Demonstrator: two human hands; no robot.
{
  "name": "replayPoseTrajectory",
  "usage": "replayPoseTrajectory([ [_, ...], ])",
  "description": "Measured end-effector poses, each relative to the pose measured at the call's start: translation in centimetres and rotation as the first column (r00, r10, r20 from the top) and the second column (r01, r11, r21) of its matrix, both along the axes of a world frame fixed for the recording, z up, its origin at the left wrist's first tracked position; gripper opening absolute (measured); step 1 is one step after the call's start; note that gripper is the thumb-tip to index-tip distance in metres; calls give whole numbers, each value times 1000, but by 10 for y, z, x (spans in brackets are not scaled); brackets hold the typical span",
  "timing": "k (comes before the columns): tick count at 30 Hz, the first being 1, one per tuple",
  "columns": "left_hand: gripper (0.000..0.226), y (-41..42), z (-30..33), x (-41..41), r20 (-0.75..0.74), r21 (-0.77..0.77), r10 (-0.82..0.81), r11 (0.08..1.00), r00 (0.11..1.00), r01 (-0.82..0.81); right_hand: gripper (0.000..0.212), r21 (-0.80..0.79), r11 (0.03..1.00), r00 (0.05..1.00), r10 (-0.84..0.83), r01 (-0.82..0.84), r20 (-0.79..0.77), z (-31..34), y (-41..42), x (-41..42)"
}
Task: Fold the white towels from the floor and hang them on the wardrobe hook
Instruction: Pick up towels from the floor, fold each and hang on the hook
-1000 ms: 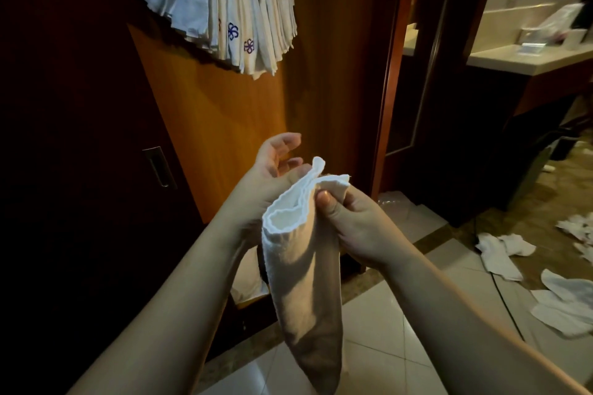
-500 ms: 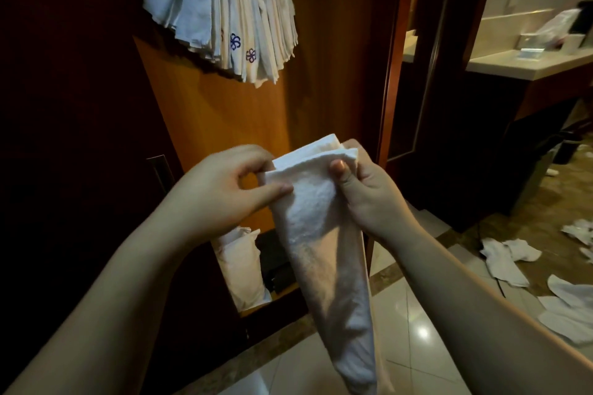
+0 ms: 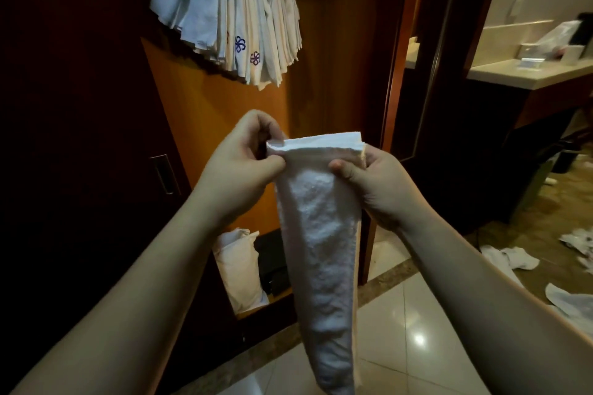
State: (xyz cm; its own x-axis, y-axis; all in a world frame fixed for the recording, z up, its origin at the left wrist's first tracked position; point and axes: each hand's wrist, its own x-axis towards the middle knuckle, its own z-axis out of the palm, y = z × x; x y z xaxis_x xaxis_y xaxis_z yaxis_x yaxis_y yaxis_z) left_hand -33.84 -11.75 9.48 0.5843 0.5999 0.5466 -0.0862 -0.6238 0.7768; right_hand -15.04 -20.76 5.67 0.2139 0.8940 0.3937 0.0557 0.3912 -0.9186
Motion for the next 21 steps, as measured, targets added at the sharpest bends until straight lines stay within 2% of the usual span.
replayPoseTrajectory([
  [2, 43, 2, -5, 6, 148, -181, -49, 981, 988, 76, 45, 11, 1000, 1000, -17, 17, 22, 0, 3, 0],
  [3, 49, 7, -8, 8, 174, -283, -78, 951, 982, 125, 48, 24, 999, 999, -37, 37, 14, 1, 5, 0],
  [5, 64, 16, -13, 8, 51, -436, -185, 880, 981, 189, 56, 38, 995, 995, -96, 97, -34, 6, 11, 1],
  [7, 58, 22, -19, 8, -135, -487, -288, 852, 948, 190, 66, 40, 983, 983, -175, 178, -56, 16, 18, -4],
  [8, 49, 24, -22, 10, -177, -488, -287, 856, 941, 169, 73, 47, 976, 976, -211, 213, -48, 20, 21, -5],
  [10, 32, 28, -24, 14, -130, -501, -246, 852, 961, 150, 81, 77, 968, 971, -235, 239, -49, 26, 27, -5],
  [12, 32, 33, -22, 17, -48, -529, -249, 828, 967, 186, 78, 50, 989, 976, -127, 138, -176, 27, 32, 3],
  [15, 36, 40, -13, 23, 42, -611, -278, 753, 960, 245, 80, -148, 988, 921, -20, -42, -390, 13, 43, 19],
  [17, 33, 44, -5, 28, 76, -677, -256, 696, 964, 239, 69, -339, 938, 925, -66, -70, -374, -13, 48, 22],
  [19, 39, 49, 6, 32, 80, -728, -189, 659, 979, 187, 58, -520, 842, 941, -47, -144, -336, -42, 46, 17],
  [21, 45, 56, 17, 36, 69, -749, -119, 649, 990, 130, 54, -573, 782, 935, 38, -247, -351, -63, 42, 11],
])
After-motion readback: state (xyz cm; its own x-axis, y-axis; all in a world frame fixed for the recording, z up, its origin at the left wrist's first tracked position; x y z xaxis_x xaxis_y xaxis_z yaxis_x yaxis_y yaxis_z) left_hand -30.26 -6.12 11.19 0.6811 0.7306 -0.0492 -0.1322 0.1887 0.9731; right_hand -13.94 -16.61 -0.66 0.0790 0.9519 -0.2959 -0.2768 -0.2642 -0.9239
